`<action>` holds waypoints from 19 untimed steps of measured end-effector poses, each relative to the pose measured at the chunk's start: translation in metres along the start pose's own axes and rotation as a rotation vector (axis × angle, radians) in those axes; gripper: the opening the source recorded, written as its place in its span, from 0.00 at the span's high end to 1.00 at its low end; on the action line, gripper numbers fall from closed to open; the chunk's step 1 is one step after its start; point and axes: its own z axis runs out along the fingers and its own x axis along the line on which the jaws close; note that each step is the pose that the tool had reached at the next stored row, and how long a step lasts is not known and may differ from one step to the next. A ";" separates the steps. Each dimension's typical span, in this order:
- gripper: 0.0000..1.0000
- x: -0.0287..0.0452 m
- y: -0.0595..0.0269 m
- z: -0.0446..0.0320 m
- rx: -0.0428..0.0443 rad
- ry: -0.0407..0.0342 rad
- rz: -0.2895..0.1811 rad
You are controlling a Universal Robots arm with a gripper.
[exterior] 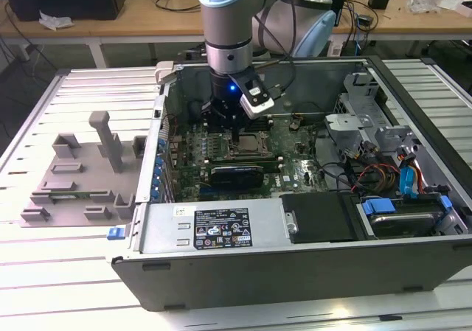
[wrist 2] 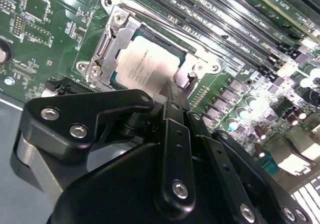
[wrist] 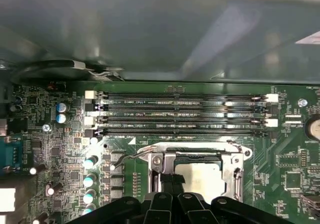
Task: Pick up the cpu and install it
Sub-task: 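Close the cpu cover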
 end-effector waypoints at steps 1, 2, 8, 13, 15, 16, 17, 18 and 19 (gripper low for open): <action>0.89 -0.0001 0.0000 -0.0019 0.0000 0.0000 0.000; 0.89 -0.0002 0.0001 -0.0040 0.0000 -0.0001 0.000; 0.89 -0.0006 0.0001 -0.0093 0.0004 -0.0001 0.000; 0.89 -0.0181 -0.0001 -0.0083 0.0005 0.0004 0.000; 0.89 -0.0244 -0.0001 -0.0083 0.0006 0.0010 0.000; 0.89 -0.0246 -0.0001 -0.0111 0.0006 0.0011 0.000; 0.89 -0.0248 -0.0001 -0.0131 0.0006 0.0011 0.000; 0.89 -0.0249 0.0000 -0.0154 0.0006 0.0011 0.000; 0.89 -0.0251 0.0000 -0.0184 0.0005 0.0011 0.000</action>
